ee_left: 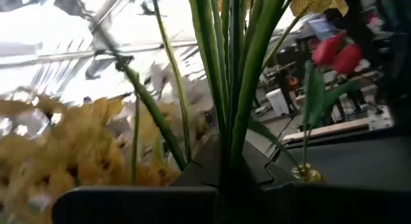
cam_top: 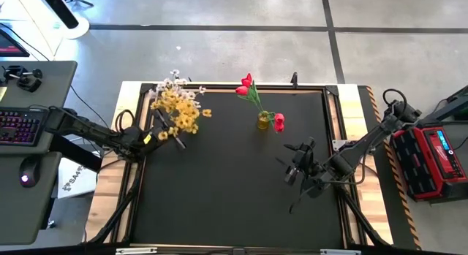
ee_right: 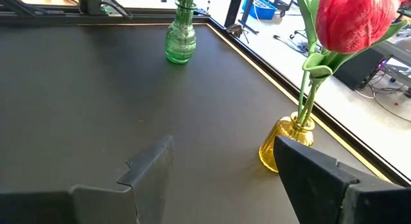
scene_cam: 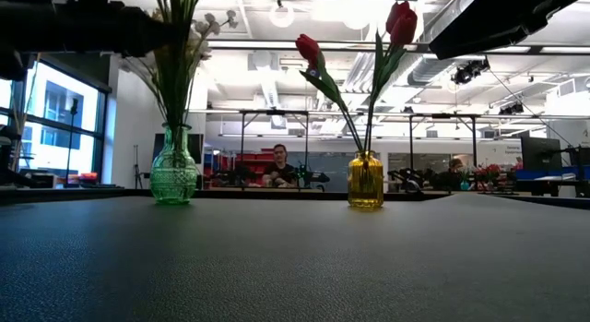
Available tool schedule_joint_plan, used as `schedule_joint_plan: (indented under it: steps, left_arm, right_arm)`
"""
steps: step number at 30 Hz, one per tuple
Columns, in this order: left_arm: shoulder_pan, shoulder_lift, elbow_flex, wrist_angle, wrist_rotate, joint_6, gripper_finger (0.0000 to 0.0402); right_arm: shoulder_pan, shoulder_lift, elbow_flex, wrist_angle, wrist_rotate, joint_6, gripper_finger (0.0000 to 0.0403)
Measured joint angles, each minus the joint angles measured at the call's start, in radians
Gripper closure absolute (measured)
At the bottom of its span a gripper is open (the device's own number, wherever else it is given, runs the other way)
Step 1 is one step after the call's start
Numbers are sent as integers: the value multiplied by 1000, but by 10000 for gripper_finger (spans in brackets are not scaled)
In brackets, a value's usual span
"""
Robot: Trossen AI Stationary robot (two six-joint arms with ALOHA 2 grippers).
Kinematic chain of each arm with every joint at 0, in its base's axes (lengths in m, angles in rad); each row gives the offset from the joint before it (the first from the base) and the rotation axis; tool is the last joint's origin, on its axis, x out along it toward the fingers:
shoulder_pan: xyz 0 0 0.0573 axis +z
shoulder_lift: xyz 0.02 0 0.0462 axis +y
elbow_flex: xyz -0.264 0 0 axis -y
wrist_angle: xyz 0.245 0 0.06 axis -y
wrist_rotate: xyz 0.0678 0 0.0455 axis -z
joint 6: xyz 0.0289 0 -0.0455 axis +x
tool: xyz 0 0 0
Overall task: Sort flowers into vase by color
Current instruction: Put the yellow flowers into the green vase
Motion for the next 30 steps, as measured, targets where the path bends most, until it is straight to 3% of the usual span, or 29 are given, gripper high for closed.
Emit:
schedule_joint_plan:
  steps: [18,26,30]
  left_arm:
    - [30,0,1,-30,-119,-254,401]
    - [30,0,1,-34,-280,-388,401]
    - [30,0,1,-43,-298,-415,401]
  right_arm:
    - [0,0,0,6,-1,-2,149]
    - [0,0,0,44,-16,-53,149]
    - [0,0,0,51,-16,-53,149]
